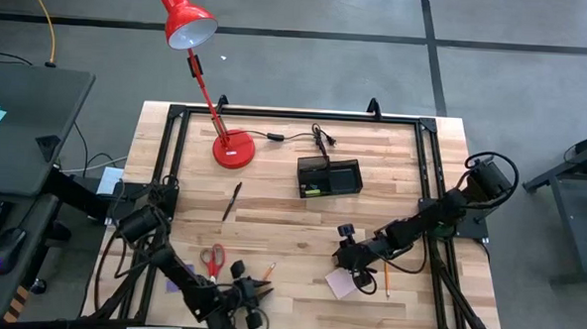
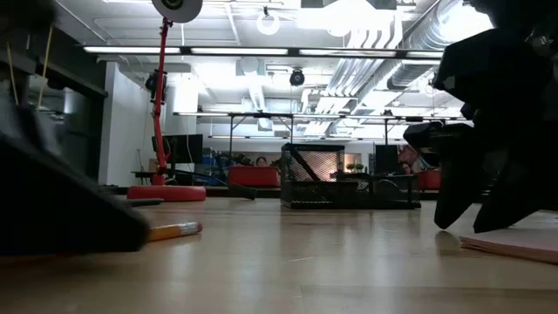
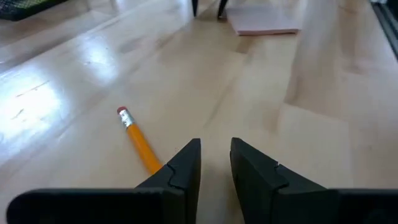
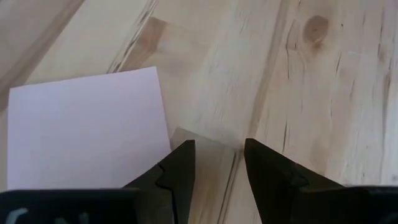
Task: Pick and place office supplies into organizer
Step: Put the left orange pencil into the desk organizer
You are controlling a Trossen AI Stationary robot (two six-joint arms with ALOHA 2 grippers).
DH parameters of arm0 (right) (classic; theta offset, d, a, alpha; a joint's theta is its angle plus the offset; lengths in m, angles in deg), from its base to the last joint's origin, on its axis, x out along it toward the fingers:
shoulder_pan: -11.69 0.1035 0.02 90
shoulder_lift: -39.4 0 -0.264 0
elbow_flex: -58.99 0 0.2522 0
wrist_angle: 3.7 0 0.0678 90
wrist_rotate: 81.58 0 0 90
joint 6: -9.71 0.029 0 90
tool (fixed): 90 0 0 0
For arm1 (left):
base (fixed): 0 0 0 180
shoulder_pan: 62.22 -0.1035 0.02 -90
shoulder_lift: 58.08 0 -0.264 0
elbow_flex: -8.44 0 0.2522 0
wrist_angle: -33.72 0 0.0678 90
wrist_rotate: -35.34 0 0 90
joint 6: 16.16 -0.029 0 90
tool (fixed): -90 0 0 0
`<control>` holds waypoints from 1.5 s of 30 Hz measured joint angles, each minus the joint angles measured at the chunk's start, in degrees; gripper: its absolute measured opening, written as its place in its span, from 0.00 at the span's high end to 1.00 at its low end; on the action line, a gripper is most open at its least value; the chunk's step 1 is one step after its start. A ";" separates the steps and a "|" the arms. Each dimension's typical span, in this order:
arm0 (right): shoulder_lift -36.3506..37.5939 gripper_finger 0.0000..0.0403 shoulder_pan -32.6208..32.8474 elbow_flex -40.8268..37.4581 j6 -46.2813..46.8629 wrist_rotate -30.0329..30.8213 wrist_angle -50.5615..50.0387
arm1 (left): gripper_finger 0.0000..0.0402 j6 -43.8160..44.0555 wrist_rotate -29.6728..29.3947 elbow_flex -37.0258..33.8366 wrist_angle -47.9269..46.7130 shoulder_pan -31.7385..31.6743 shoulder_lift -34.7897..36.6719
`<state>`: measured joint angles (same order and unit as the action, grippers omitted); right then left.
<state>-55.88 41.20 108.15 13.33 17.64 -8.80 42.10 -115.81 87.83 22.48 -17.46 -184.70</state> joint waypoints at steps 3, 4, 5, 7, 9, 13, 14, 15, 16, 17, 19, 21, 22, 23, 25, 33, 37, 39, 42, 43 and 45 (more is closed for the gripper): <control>0.02 0.67 0.02 0.00 0.46 0.08 -0.04 | 0.80 0.00 -0.99 0.02 -0.55 -0.35 0.04; 0.03 0.67 0.15 0.00 0.46 0.14 -0.03 | 0.80 0.00 -2.05 0.00 -0.91 -0.27 0.04; 0.02 0.67 0.27 0.00 0.46 0.26 -0.02 | 0.80 -0.07 -3.12 0.00 -1.29 -0.20 0.04; 0.04 0.67 0.59 0.00 0.67 0.28 -0.02 | 0.80 0.07 -4.19 0.00 -2.12 -0.05 0.04; 0.04 0.67 0.98 0.00 0.77 0.28 -0.08 | 0.80 1.25 -4.30 0.00 -2.59 -0.07 0.03; 0.11 0.67 1.42 0.00 1.09 0.65 -0.26 | 0.80 -0.40 -7.28 1.01 -2.74 0.22 -0.03; 0.11 0.67 1.42 0.00 1.09 0.91 -0.28 | 0.80 -1.11 -7.89 1.50 -2.71 0.26 -0.02; 0.11 0.67 1.42 0.00 1.24 1.06 -0.29 | 0.80 -1.54 -7.93 1.95 -2.73 0.27 -0.01; 0.11 0.67 1.42 0.00 1.65 1.12 -0.30 | 0.80 -2.07 -7.83 2.24 -2.89 0.31 -0.01; 0.11 0.67 1.42 0.00 1.90 1.13 -0.32 | 0.80 -2.53 -7.47 2.48 -3.16 0.30 -0.01; 0.11 0.67 1.50 0.00 1.95 1.12 -0.30 | 0.80 -2.57 -6.43 2.78 -4.06 0.14 -0.01; 0.11 0.67 1.77 0.00 1.96 1.29 -0.30 | 0.80 -1.30 -5.65 2.77 -5.76 -0.13 -0.01; 0.11 0.67 1.99 0.00 1.97 1.29 -0.30 | 0.80 -0.67 -5.14 2.77 -6.52 -0.17 -0.01; 0.11 0.67 2.21 0.00 2.07 1.26 -0.30 | 0.80 0.05 -5.08 2.77 -7.23 -0.22 -0.01; 0.13 0.67 2.73 0.00 2.49 1.27 -0.30 | 0.80 1.87 -5.18 2.77 -9.58 -0.23 -0.01; 0.13 0.67 5.22 0.02 3.01 2.42 -0.26 | 0.80 10.93 -2.93 2.77 -17.93 -0.22 -0.01; 0.13 0.67 6.45 0.04 3.00 3.18 0.64 | 0.80 12.04 -0.26 2.84 -17.98 -0.96 0.19; 0.13 0.67 6.92 0.07 2.97 4.00 1.02 | 0.80 11.48 1.51 2.90 -17.80 -1.37 0.23; 0.13 0.67 7.43 0.09 2.97 4.71 1.03 | 0.80 9.94 3.19 2.95 -18.37 -2.15 0.48; 0.15 0.67 7.49 0.09 2.89 4.91 1.07 | 0.80 9.69 3.62 3.00 -18.79 -2.37 0.52; 0.15 0.67 7.52 0.09 2.86 5.39 1.03 | 0.80 9.66 4.15 3.01 -19.64 -2.65 0.52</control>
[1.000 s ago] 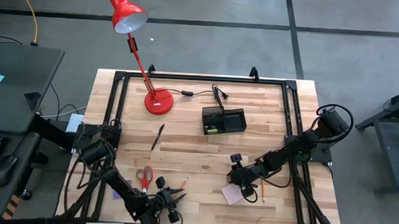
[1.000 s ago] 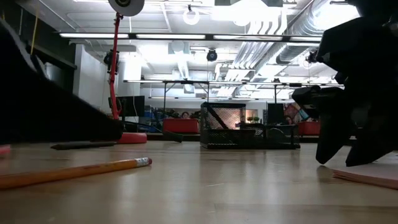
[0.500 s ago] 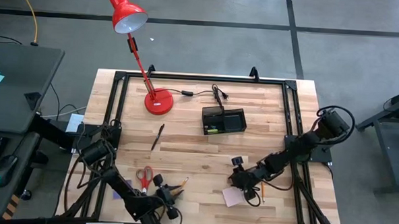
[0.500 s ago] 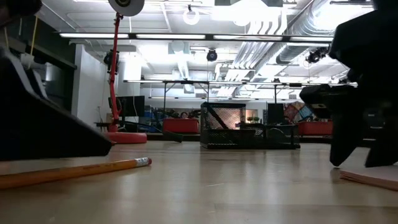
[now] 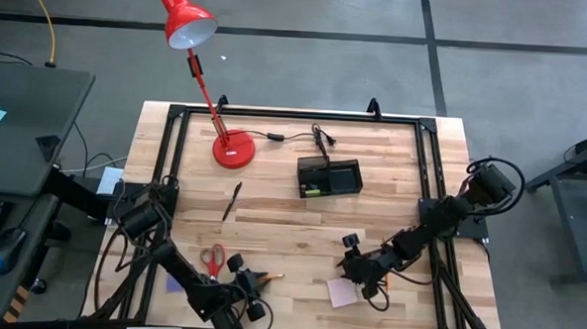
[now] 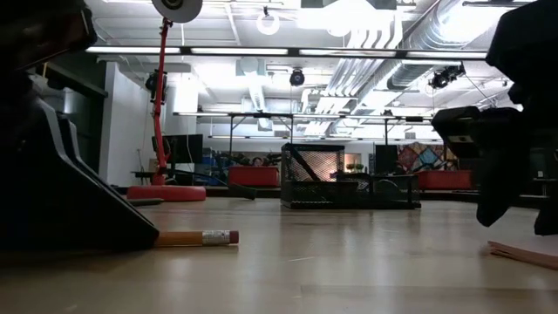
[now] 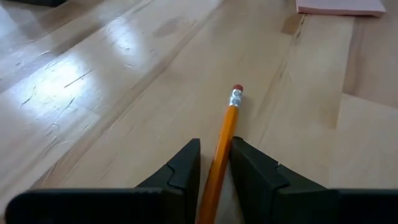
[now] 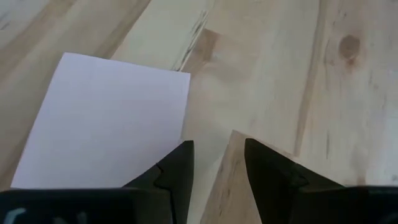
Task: Pick and place office supplies into organizer
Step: Put the left orange pencil into the desk organizer
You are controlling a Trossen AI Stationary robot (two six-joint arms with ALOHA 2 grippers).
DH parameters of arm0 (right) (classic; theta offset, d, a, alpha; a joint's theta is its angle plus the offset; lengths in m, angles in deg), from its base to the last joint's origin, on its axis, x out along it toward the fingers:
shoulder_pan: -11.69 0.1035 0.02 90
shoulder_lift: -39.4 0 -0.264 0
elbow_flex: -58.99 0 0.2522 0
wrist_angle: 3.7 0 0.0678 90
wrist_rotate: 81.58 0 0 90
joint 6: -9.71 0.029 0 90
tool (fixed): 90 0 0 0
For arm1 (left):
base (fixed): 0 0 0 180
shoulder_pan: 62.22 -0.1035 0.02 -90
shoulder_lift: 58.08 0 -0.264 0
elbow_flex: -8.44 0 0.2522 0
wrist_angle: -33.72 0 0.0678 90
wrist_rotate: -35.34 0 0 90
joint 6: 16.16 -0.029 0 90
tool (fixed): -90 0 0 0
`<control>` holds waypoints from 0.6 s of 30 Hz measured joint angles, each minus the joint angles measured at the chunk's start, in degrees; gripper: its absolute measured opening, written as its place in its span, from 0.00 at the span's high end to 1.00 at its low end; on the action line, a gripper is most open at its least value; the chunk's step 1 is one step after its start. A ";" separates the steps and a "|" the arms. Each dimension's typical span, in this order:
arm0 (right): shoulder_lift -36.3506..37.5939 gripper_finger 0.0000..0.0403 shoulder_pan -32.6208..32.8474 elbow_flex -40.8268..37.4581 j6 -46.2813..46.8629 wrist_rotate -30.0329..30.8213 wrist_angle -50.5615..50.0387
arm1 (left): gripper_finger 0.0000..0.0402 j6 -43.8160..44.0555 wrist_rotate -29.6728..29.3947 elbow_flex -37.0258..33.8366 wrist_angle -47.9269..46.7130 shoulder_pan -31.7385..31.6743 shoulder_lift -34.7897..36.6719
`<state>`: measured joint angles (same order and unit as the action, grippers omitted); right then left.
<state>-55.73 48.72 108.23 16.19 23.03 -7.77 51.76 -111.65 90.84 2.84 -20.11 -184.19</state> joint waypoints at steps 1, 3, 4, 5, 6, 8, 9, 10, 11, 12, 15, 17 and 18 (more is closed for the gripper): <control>0.00 0.67 0.00 0.00 0.00 0.01 0.02 | 0.80 0.02 0.39 0.00 -0.34 -0.07 -0.04; 0.00 0.67 -0.02 0.00 0.02 0.01 0.00 | 0.81 -0.07 0.87 0.00 -0.77 -0.38 -0.09; 0.00 0.67 -0.02 0.00 0.03 0.01 0.01 | 0.83 -0.36 1.31 0.02 -0.89 -0.58 -0.06; 0.00 0.67 -0.02 0.00 -0.02 0.01 0.02 | 0.84 -0.74 1.74 0.04 -0.95 -0.66 -0.04; 0.00 0.67 -0.02 0.00 -0.04 0.01 0.00 | 0.87 -1.21 1.93 0.04 -0.95 -0.70 -0.04; 0.00 0.67 -0.02 0.00 -0.32 0.01 0.02 | 0.94 -1.95 1.90 0.04 -0.95 -0.70 -0.09; 0.00 0.67 -0.02 0.00 -0.41 0.04 0.02 | 0.96 -2.17 1.68 0.04 -0.97 -0.70 -0.11; 0.00 0.67 -0.02 0.00 -0.44 0.25 0.02 | 0.97 -2.19 1.34 0.04 -1.08 -0.70 -0.15; 0.00 0.67 -0.02 0.00 -0.40 0.51 0.02 | 0.97 -2.28 0.97 0.00 -1.30 -0.70 -0.22; 0.00 0.67 -0.02 0.00 -0.38 0.94 0.02 | 0.96 -2.32 0.59 -0.04 -1.36 -0.78 -0.28; 0.00 0.67 -0.09 0.00 -0.46 1.95 0.02 | 0.97 -2.36 -0.92 -0.11 -1.39 -0.81 -0.35; 0.00 0.67 -0.28 0.00 -0.32 1.95 0.06 | 0.98 -2.83 -2.41 -0.26 -1.75 -0.88 -0.22; 0.00 0.67 -0.28 0.00 -0.16 1.97 0.23 | 0.98 -3.14 -2.59 -0.28 -1.71 -0.94 -0.20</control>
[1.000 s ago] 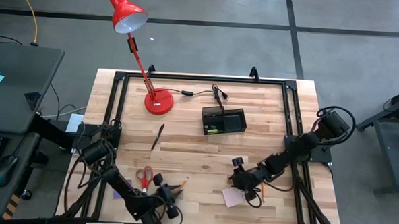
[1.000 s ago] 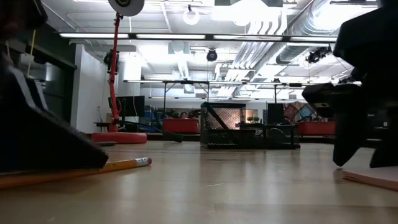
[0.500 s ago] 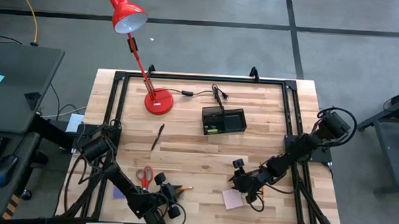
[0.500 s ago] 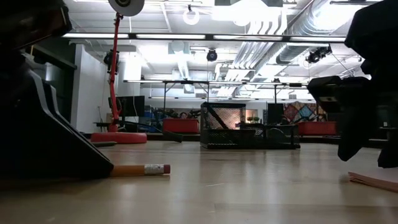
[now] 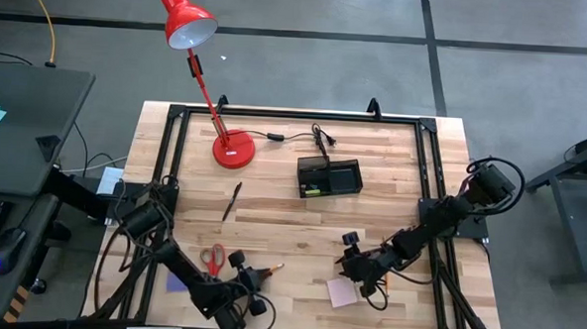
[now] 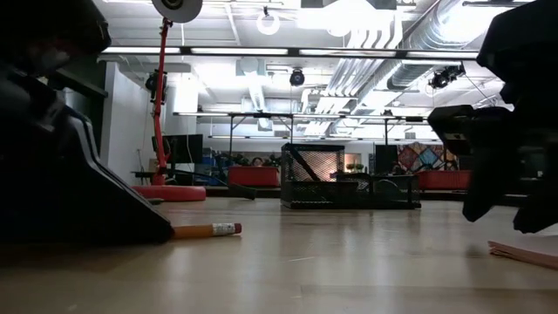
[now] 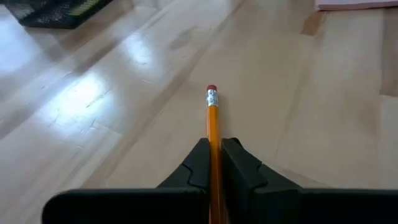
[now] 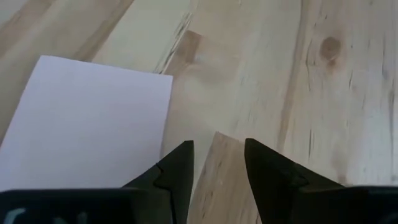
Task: Pick and place office supplies into organizer
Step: Put the left orange pencil into the desk organizer
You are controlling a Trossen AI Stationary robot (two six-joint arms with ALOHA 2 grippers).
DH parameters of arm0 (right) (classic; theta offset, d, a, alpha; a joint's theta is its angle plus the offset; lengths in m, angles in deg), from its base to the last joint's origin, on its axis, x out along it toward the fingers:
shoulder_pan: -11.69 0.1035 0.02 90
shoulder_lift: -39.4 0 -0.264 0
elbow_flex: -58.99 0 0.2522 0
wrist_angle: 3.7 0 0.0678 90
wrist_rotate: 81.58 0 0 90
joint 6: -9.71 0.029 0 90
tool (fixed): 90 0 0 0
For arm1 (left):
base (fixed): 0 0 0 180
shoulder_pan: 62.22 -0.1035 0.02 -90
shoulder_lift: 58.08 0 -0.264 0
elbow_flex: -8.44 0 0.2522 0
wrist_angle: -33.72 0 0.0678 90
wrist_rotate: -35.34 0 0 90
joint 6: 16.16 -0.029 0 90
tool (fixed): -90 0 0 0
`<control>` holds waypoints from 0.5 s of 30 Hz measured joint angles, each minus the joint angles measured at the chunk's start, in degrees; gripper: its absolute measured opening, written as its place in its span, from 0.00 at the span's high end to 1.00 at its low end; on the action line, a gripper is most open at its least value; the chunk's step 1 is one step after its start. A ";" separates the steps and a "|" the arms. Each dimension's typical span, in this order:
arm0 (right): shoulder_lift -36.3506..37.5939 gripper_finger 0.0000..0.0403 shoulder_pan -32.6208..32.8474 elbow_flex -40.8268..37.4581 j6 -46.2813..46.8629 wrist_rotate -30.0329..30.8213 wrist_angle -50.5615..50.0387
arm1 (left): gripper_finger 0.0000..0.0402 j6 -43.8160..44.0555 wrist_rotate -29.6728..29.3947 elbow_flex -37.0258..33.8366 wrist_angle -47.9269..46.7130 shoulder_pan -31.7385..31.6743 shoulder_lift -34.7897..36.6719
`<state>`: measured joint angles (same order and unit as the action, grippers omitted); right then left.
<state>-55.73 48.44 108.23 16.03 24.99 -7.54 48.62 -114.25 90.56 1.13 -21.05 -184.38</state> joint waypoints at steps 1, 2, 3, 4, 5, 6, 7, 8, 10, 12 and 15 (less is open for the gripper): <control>0.00 0.67 0.00 0.00 0.11 0.01 0.21 | 0.98 -0.27 -0.06 0.00 0.29 -0.06 0.02; 0.00 0.67 0.00 0.00 0.01 0.01 0.47 | 0.98 -0.47 -0.30 0.00 0.39 -0.07 0.07; 0.00 0.67 0.00 0.00 -0.22 -0.02 0.67 | 0.98 -0.50 -0.38 -0.02 0.24 -0.07 0.28; 0.00 0.67 0.00 0.00 -0.32 0.01 0.93 | 0.99 -0.63 -0.24 -0.03 0.07 -0.08 0.46; 0.00 0.67 0.00 0.00 -0.32 -0.01 1.18 | 0.99 -1.09 -0.26 -0.07 0.10 -0.09 0.50; 0.00 0.67 0.00 0.02 -0.32 0.11 1.55 | 0.99 -1.50 -0.46 -0.07 0.23 -0.08 0.54; 0.00 0.67 0.00 0.02 -0.32 0.58 2.09 | 0.98 -1.59 -0.60 -0.09 0.23 -0.07 0.72; 0.00 0.67 0.00 0.02 -0.32 1.21 2.80 | 0.98 -1.62 -0.66 -0.11 0.18 -0.09 0.90; 0.00 0.67 -0.02 0.02 -0.38 1.68 4.19 | 0.99 -1.81 -1.20 -0.15 0.20 -0.09 0.96; 0.00 0.67 0.00 0.02 -1.32 1.62 6.00 | 0.99 -1.98 -2.32 -0.15 0.19 -0.09 1.08; 0.02 0.67 0.00 0.02 -2.07 1.63 8.56 | 0.99 -2.00 -3.64 -0.13 0.68 -0.07 1.40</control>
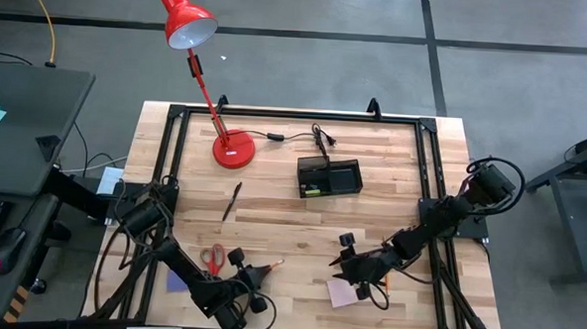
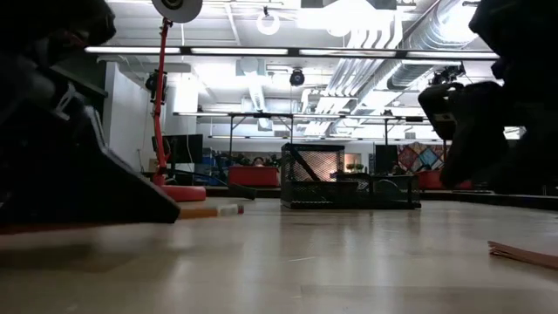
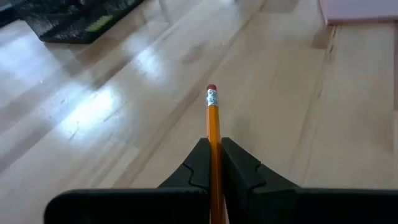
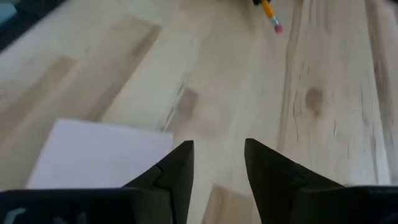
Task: Pick and place office supplies into organizer
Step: Put the left orange pencil into the desk organizer
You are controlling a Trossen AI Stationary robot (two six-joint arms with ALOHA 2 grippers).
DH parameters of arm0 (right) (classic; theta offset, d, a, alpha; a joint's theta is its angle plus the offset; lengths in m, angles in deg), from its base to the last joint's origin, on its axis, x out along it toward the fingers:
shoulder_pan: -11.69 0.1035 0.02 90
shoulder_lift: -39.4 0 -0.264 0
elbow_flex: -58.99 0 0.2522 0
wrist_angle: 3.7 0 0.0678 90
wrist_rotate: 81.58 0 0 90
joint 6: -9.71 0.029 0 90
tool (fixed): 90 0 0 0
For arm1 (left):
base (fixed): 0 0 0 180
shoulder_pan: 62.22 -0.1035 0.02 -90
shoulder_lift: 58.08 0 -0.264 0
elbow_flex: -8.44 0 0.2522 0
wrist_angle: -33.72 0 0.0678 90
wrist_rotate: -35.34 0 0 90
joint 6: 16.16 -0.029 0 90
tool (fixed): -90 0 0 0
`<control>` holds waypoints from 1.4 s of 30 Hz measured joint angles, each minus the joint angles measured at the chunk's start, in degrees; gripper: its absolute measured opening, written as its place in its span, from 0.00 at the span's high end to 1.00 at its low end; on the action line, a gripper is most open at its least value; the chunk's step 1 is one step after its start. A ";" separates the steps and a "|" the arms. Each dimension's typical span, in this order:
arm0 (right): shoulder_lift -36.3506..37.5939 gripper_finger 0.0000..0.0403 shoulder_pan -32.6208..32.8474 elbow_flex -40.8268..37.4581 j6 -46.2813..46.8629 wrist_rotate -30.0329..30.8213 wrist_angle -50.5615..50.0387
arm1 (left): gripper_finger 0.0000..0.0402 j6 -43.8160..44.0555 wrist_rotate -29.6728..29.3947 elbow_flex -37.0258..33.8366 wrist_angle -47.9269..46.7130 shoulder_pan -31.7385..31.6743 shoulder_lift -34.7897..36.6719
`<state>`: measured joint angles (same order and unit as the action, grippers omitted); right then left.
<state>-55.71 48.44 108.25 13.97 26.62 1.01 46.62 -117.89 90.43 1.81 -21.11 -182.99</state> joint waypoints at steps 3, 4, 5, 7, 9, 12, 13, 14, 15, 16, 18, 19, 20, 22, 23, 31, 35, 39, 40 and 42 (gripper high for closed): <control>0.00 0.67 0.00 0.00 -0.70 0.90 2.05 | 0.99 0.00 -1.39 0.00 -0.01 0.00 0.00; 0.00 0.67 -0.01 0.00 -0.84 1.16 2.64 | 0.99 0.00 -2.08 0.00 0.27 0.02 0.02; 0.00 0.67 -0.02 0.00 -1.53 1.24 3.24 | 0.99 0.00 -2.83 0.01 0.48 0.02 0.04; 0.00 0.67 -0.01 0.00 -2.79 1.24 5.03 | 0.99 0.00 -5.08 0.02 0.53 0.04 0.07; 0.00 0.67 -0.06 0.00 -4.26 0.99 7.49 | 0.99 0.01 -7.61 0.03 0.58 0.09 0.12; 0.00 0.67 -0.44 -0.56 -6.10 -0.78 13.11 | 0.99 0.00 -11.25 0.07 1.12 0.11 0.15; 0.02 0.67 -0.80 -1.42 -6.57 -1.92 16.11 | 0.99 0.02 -12.28 0.07 1.25 0.11 0.17; 0.02 0.67 -1.23 -2.49 -6.78 -3.10 19.17 | 1.00 0.00 -13.19 0.08 1.29 0.13 0.20; 0.02 0.67 -1.76 -3.80 -6.80 -4.31 22.36 | 1.00 0.00 -13.77 0.09 1.29 0.13 0.21; 0.02 0.67 -2.43 -5.23 -6.84 -5.25 25.85 | 1.00 -0.03 -14.28 0.09 1.26 0.13 0.31; 0.02 0.67 -3.91 -8.40 -6.96 -5.72 33.11 | 1.00 -1.09 -15.20 0.09 1.76 0.14 0.81; 0.02 0.67 -4.69 -9.99 -6.95 -6.30 36.28 | 1.00 -2.08 -15.53 0.13 2.27 0.14 1.10; 0.02 0.67 -5.57 -11.54 -6.75 -7.00 39.21 | 1.00 -3.00 -15.86 0.13 2.47 0.15 1.52; 0.02 0.67 -7.60 -14.23 -5.53 -9.66 45.00 | 1.00 -5.76 -16.22 0.13 3.32 0.15 2.47; 0.02 0.67 -8.61 -15.28 -4.72 -11.21 47.65 | 1.00 -7.67 -16.68 0.13 4.64 0.15 2.94; -0.15 0.67 -14.37 -17.61 -1.71 -21.38 56.68 | 1.00 -23.98 -18.50 0.17 16.04 -0.09 5.19; -0.17 0.67 -15.56 -16.63 -1.78 -22.93 55.65 | 1.00 -29.26 -17.96 0.17 20.38 -0.28 5.20; -0.22 0.67 -15.58 -16.52 -1.71 -22.98 54.75 | 1.00 -29.75 -17.92 0.17 20.43 -0.26 5.20; -0.43 0.67 -15.57 -16.52 -1.71 -22.98 54.52 | 1.00 -30.01 -17.73 0.17 21.66 -0.27 5.20; -1.15 0.67 -15.22 -16.52 -1.71 -22.99 54.59 | 1.00 -34.32 -16.69 0.17 26.75 -0.28 5.20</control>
<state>-56.86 33.21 91.74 12.26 3.63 55.61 12.30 -134.58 90.60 28.56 -21.39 -177.78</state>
